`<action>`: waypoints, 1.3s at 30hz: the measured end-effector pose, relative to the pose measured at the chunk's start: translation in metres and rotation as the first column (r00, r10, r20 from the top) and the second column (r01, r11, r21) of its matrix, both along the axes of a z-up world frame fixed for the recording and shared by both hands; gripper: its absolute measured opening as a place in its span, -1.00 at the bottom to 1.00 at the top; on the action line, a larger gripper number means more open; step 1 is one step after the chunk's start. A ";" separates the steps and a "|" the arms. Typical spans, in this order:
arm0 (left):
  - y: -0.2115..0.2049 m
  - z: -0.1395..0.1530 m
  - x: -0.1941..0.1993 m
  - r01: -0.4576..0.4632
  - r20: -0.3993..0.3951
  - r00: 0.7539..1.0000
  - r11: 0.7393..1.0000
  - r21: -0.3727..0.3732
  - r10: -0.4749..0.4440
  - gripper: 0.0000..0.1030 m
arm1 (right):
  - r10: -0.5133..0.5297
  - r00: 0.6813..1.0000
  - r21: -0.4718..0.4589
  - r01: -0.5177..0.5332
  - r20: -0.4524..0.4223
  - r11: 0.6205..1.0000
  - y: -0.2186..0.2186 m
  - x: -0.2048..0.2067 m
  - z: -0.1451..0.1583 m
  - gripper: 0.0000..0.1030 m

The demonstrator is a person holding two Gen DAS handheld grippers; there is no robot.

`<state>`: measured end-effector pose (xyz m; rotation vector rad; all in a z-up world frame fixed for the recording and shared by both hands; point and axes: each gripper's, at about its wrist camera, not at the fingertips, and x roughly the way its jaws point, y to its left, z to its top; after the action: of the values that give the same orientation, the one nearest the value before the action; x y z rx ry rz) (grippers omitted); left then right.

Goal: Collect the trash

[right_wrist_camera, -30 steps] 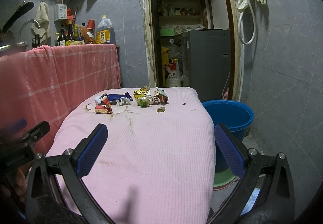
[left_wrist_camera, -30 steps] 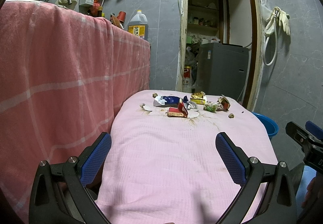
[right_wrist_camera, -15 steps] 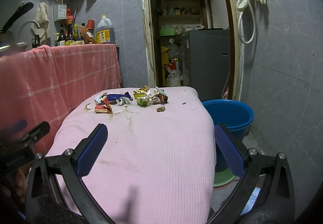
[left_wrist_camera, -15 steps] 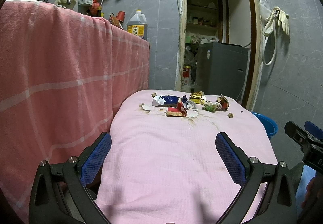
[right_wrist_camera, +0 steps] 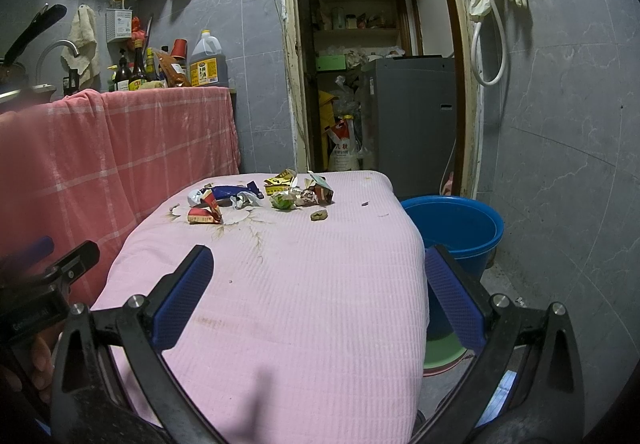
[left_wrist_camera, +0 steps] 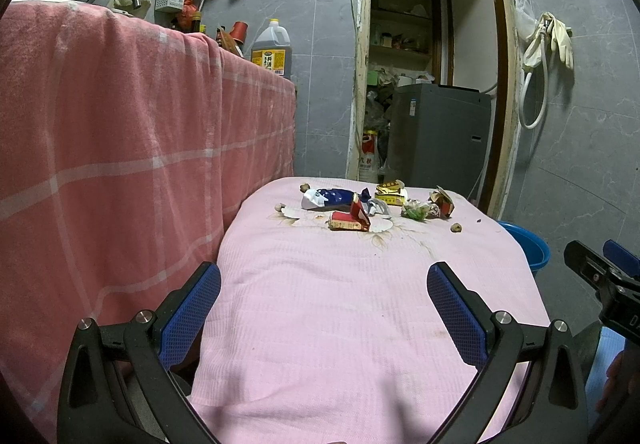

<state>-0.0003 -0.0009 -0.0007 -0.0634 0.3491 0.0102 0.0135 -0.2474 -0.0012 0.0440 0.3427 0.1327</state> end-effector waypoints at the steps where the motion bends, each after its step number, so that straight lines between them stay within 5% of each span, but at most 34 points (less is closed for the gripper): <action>1: 0.000 0.000 0.000 0.000 0.000 1.000 1.000 0.000 0.000 0.97 | 0.000 1.000 0.001 0.000 0.000 1.000 0.000 0.000 0.000 1.00; 28: -0.006 -0.012 0.007 0.007 -0.023 1.000 1.000 -0.009 -0.008 0.97 | -0.003 1.000 0.003 0.003 -0.010 1.000 0.004 0.004 -0.003 1.00; 39: 0.002 -0.006 0.019 0.019 -0.041 0.999 0.996 -0.090 -0.022 0.97 | -0.008 0.999 0.032 0.009 -0.035 0.999 -0.006 0.010 -0.010 1.00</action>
<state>0.0185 0.0010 -0.0063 -0.1488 0.3920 -0.0247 0.0236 -0.2534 -0.0108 0.0797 0.3748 0.1290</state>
